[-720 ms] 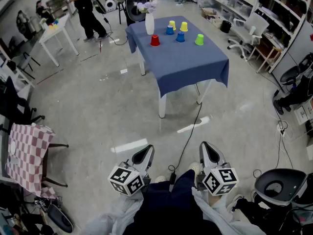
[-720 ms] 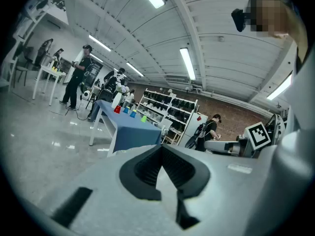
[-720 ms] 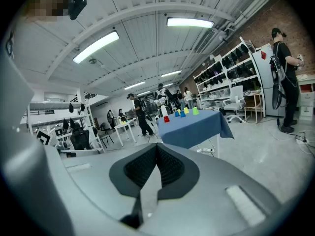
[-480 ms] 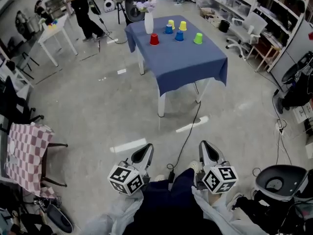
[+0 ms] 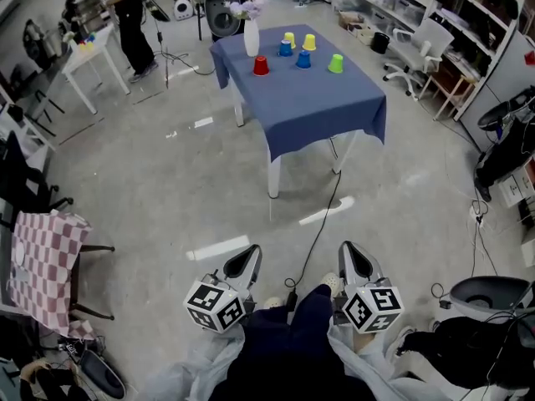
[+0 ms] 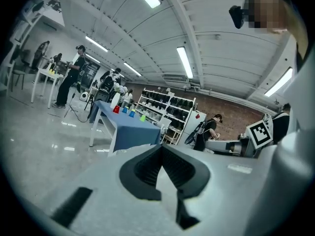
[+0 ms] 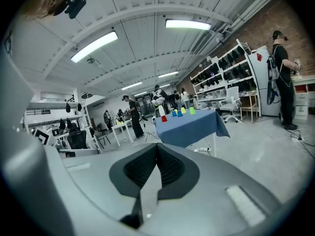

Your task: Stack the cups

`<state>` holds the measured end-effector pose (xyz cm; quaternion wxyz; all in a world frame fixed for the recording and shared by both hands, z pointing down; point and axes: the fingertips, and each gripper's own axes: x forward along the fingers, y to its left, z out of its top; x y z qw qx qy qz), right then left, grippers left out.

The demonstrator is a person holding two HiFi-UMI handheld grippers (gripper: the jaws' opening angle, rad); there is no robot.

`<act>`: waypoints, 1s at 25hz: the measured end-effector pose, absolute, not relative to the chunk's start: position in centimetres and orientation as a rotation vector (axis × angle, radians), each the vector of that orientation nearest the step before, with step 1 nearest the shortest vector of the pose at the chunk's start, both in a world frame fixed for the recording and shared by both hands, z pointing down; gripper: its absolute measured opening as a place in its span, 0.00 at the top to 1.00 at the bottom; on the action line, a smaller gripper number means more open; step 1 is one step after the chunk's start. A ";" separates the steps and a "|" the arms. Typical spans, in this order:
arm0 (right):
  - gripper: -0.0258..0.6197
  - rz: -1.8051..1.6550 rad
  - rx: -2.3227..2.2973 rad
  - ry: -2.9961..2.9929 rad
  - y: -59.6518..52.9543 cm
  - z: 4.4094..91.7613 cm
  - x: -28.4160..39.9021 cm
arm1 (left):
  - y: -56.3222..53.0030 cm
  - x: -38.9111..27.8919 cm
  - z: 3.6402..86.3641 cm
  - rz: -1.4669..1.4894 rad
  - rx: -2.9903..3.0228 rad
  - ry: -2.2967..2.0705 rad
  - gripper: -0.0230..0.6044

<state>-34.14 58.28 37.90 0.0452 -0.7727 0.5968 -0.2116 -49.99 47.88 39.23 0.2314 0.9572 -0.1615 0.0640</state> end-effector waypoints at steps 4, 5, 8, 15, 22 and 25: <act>0.94 -0.647 -2.352 1.851 57.8 38.1 -34.1 | 47.7 -49.5 39.6 0.201 2.622 -0.444 0.97; 0.94 -0.645 -2.346 1.851 57.6 38.1 -33.8 | 47.6 -49.2 39.7 0.205 2.621 -0.446 0.97; 0.92 -0.623 -2.319 1.850 56.4 37.9 -32.4 | 46.7 -48.0 40.3 0.224 2.608 -0.458 0.97; 0.53 -0.637 -2.264 1.930 52.7 38.4 -26.9 | 43.2 -42.6 40.3 0.225 2.594 -0.513 0.97; 0.37 -0.598 -2.221 2.032 48.6 37.2 -16.8 | 40.1 -32.8 39.8 0.179 2.568 -0.583 0.97; 0.34 -0.592 -2.207 2.059 47.8 37.3 -13.0 | 39.5 -29.0 40.0 0.158 2.566 -0.600 0.97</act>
